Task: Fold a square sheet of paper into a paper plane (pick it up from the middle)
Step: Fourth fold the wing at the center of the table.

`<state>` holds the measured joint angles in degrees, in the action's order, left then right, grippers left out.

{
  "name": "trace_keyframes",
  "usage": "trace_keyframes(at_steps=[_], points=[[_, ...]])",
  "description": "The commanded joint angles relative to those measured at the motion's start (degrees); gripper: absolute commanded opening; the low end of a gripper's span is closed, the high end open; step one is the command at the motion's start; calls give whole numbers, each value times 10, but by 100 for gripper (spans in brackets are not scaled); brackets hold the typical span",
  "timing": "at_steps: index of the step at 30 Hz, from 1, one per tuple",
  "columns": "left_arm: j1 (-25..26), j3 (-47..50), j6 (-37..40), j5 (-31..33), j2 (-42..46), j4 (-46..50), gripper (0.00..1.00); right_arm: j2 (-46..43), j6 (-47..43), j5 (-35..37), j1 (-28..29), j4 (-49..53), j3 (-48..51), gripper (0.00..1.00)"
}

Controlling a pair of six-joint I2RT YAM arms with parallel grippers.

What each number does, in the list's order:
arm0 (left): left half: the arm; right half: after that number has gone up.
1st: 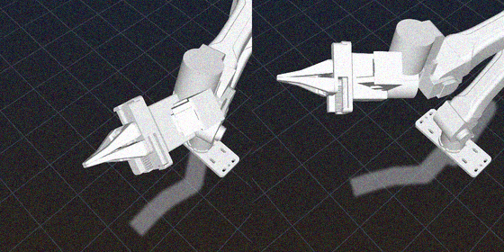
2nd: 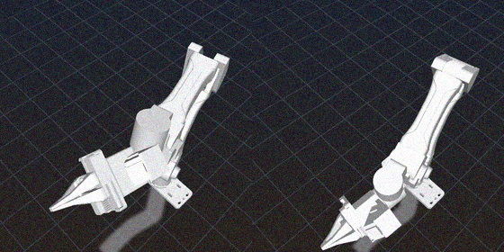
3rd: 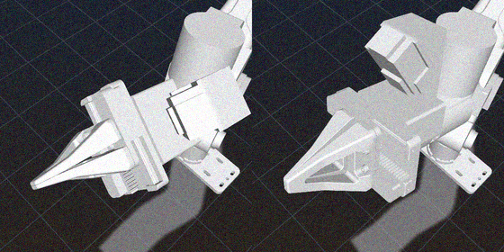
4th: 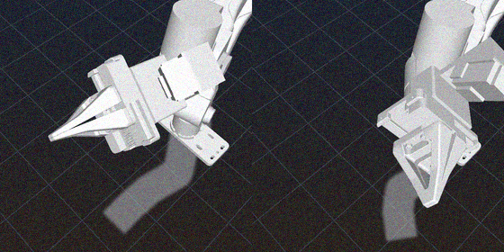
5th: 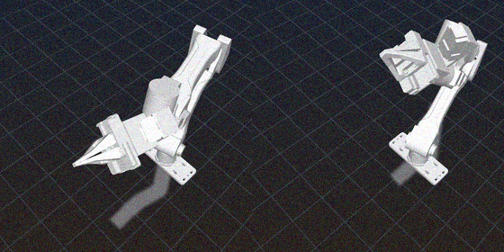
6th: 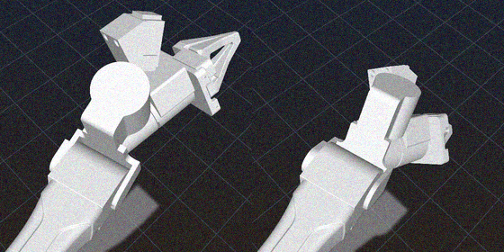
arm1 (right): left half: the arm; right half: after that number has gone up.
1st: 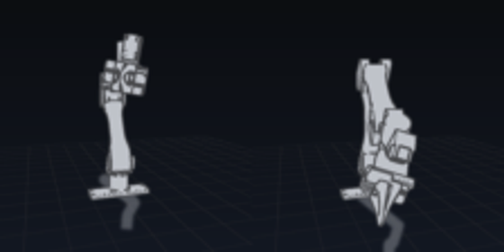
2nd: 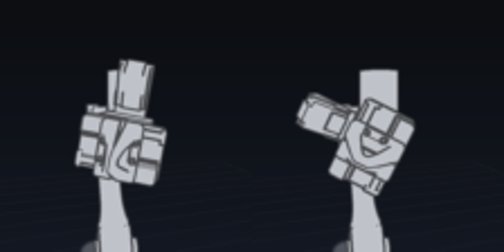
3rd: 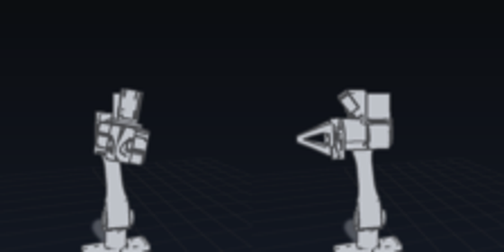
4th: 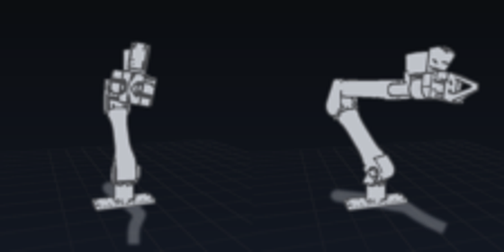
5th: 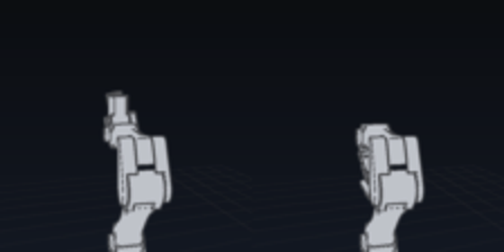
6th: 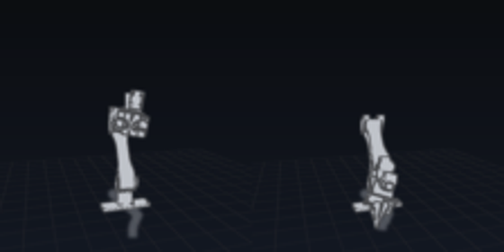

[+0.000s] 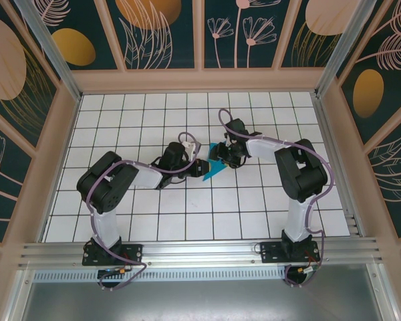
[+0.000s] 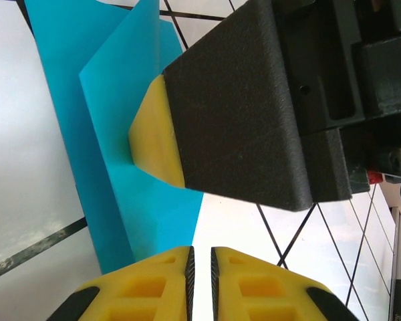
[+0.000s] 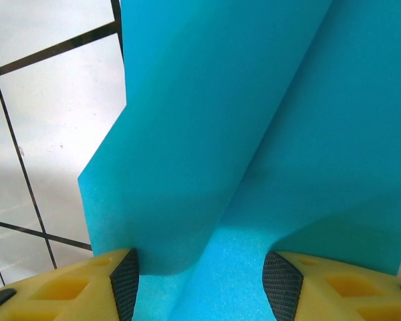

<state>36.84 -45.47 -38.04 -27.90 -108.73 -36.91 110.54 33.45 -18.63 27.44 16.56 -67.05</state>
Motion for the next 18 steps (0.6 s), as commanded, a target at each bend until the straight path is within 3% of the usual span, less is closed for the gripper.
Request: trace_keyframes(at_steps=[1, 18], points=[[-1, -21, 0, -8, -14, -7, 18, 64, 4, 85, -4, 47, 26, 58], [-2, -46, 9, 24, -47, 37, 13, 67, 6, 79, -4, 42, 32, 56]])
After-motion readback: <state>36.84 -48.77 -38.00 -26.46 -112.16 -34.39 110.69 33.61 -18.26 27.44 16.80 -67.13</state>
